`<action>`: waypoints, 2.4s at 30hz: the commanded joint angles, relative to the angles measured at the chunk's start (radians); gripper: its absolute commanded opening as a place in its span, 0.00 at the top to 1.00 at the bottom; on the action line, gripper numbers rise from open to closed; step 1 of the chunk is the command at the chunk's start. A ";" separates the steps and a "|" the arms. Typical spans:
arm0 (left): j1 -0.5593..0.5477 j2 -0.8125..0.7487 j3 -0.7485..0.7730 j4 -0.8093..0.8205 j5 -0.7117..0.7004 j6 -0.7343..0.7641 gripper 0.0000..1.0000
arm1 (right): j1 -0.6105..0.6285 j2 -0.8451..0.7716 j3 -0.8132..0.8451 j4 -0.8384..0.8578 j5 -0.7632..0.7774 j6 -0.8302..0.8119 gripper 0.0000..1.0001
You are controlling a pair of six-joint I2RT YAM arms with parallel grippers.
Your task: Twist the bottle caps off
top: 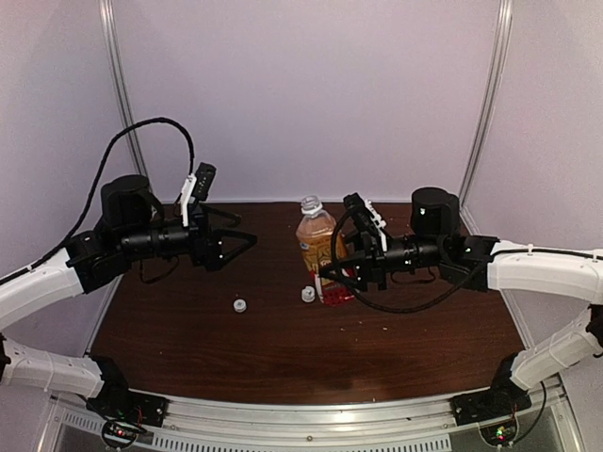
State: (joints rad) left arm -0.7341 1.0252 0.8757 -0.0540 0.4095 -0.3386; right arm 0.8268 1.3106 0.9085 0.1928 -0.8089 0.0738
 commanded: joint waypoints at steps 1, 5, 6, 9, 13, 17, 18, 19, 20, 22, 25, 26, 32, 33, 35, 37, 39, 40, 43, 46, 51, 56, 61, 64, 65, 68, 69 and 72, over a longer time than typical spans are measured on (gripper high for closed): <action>0.003 0.023 0.068 0.097 0.132 -0.027 0.03 | -0.002 0.009 0.036 0.020 -0.022 0.001 0.69; -0.006 0.046 0.083 0.166 0.175 -0.070 0.05 | 0.003 0.025 0.040 0.028 -0.032 0.013 0.69; -0.007 0.052 0.090 0.175 0.177 -0.077 0.06 | 0.004 0.028 0.040 0.027 -0.033 0.015 0.69; -0.011 0.058 0.105 0.180 0.179 -0.090 0.07 | 0.008 0.027 0.040 0.028 -0.031 0.017 0.69; -0.033 0.060 0.116 0.197 0.176 -0.094 0.08 | 0.011 0.027 0.042 0.025 -0.026 0.020 0.69; -0.067 0.091 0.165 0.175 0.170 -0.063 0.09 | 0.019 0.038 0.047 0.029 -0.031 0.023 0.69; -0.073 0.103 0.178 0.170 0.169 -0.058 0.09 | 0.021 0.040 0.047 0.032 -0.034 0.024 0.69; -0.081 0.114 0.193 0.165 0.170 -0.053 0.10 | 0.023 0.042 0.047 0.034 -0.036 0.025 0.69; -0.088 0.126 0.206 0.163 0.174 -0.046 0.11 | 0.026 0.043 0.048 0.036 -0.039 0.026 0.69; -0.111 0.152 0.238 0.154 0.177 -0.027 0.12 | 0.029 0.045 0.050 0.039 -0.043 0.027 0.69; -0.145 0.194 0.285 0.131 0.164 0.007 0.14 | 0.038 0.048 0.053 0.041 -0.054 0.028 0.68; -0.155 0.207 0.301 0.116 0.155 0.016 0.15 | 0.040 0.048 0.055 0.042 -0.057 0.029 0.69; -0.184 0.286 0.358 0.094 0.144 0.035 0.20 | 0.053 0.052 0.059 0.040 -0.077 0.026 0.68; -0.187 0.296 0.364 0.089 0.143 0.037 0.21 | 0.054 0.052 0.059 0.039 -0.079 0.025 0.68; -0.190 0.306 0.373 0.086 0.145 0.037 0.25 | 0.055 0.051 0.057 0.039 -0.082 0.023 0.68; -0.191 0.312 0.377 0.087 0.151 0.038 0.29 | 0.057 0.049 0.055 0.039 -0.085 0.021 0.68; -0.192 0.315 0.379 0.088 0.164 0.039 0.33 | 0.057 0.047 0.055 0.039 -0.089 0.019 0.68; -0.192 0.317 0.379 0.087 0.167 0.040 0.35 | 0.057 0.047 0.055 0.039 -0.088 0.018 0.68; -0.193 0.319 0.379 0.080 0.170 0.042 0.37 | 0.058 0.047 0.057 0.037 -0.089 0.017 0.68; -0.193 0.320 0.378 0.079 0.178 0.041 0.39 | 0.058 0.047 0.061 0.034 -0.088 0.014 0.68; -0.193 0.323 0.376 0.077 0.187 0.039 0.42 | 0.058 0.047 0.061 0.030 -0.085 0.011 0.68; -0.194 0.325 0.377 0.087 0.196 0.038 0.49 | 0.058 0.049 0.056 0.033 -0.084 0.011 0.68; -0.194 0.329 0.383 0.099 0.207 0.035 0.56 | 0.058 0.047 0.052 0.031 -0.082 0.010 0.68; -0.193 0.335 0.385 0.103 0.220 0.033 0.64 | 0.058 0.047 0.050 0.031 -0.079 0.011 0.68; -0.193 0.337 0.386 0.104 0.223 0.032 0.68 | 0.058 0.046 0.049 0.031 -0.078 0.010 0.68; -0.194 0.337 0.385 0.112 0.240 0.028 0.82 | 0.058 0.044 0.046 0.029 -0.068 0.008 0.67; -0.193 0.336 0.383 0.118 0.245 0.025 0.89 | 0.058 0.043 0.046 0.026 -0.060 0.009 0.67; -0.194 0.322 0.367 0.134 0.237 0.017 1.00 | 0.058 0.043 0.048 0.006 -0.019 0.009 0.61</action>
State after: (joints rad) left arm -0.9218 1.3540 1.2308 -0.0010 0.6086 -0.3092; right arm 0.8795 1.3586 0.9421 0.2039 -0.8803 0.0818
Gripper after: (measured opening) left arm 0.313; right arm 0.486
